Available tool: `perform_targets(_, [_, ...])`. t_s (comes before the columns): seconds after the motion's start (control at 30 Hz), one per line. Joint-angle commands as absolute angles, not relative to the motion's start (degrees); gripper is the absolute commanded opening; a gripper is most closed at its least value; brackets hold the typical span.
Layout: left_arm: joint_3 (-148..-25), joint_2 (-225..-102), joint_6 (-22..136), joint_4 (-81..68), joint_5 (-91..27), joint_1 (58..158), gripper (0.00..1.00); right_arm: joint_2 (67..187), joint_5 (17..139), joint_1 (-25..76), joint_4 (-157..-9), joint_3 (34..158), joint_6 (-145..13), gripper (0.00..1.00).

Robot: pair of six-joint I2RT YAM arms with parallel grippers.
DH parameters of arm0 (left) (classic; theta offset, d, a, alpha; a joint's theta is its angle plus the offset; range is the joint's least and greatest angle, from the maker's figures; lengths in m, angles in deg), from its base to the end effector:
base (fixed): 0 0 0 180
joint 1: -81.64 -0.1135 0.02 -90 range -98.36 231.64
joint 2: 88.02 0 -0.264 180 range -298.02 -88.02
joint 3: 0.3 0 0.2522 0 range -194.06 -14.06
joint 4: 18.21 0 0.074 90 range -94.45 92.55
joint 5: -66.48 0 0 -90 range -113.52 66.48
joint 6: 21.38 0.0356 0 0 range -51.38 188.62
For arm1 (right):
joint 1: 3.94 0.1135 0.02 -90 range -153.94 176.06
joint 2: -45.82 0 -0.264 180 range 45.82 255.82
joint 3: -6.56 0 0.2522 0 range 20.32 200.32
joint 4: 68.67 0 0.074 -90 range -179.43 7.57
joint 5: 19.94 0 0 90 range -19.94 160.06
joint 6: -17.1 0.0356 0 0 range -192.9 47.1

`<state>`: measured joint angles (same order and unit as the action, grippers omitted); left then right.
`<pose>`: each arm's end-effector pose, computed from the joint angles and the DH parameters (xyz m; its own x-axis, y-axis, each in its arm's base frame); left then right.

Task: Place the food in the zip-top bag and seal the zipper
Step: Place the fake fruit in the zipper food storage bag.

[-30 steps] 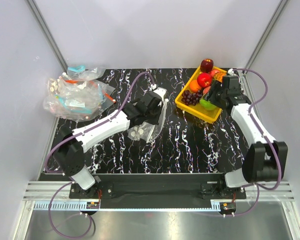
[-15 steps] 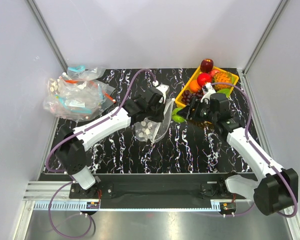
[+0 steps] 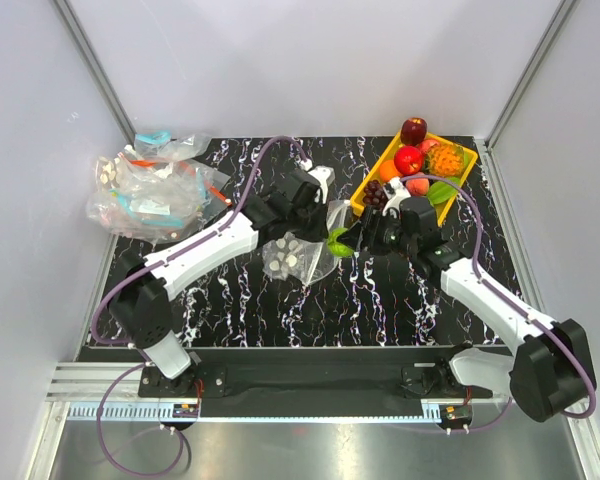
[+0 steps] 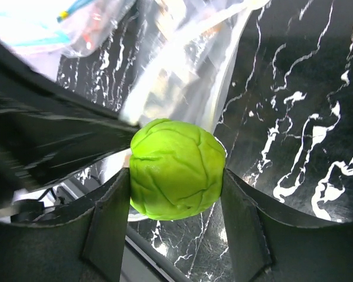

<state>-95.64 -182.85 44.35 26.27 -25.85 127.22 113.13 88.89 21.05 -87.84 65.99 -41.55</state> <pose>0.2602 -0.2676 0.3027 -0.7447 0.1732 -0.6445 0.4695 0.8223 -0.3216 0.2343 0.1219 0.2735 -0.6956 0.2191 -0.6842 -0.3495 0.7289 0.5887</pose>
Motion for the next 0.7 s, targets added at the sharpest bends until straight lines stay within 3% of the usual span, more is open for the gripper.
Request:
perform_targets(0.0, [-95.53, -177.93, 42.26, 20.51, -32.39, 127.17, 0.0, 114.55, 87.9, 22.16, -83.05, 64.36, -40.82, 0.42])
perform_targets(0.27, [-93.34, -176.53, 39.71, 16.65, -39.77, 126.38, 0.0, 115.34, 87.47, 23.39, -78.74, 63.39, -39.42, 0.41])
perform_targets(0.67, [-85.61, -174.77, 32.42, 5.5, -51.01, 122.78, 0.0, 106.47, 86.94, 23.57, -66.87, 53.65, -33.79, 0.42])
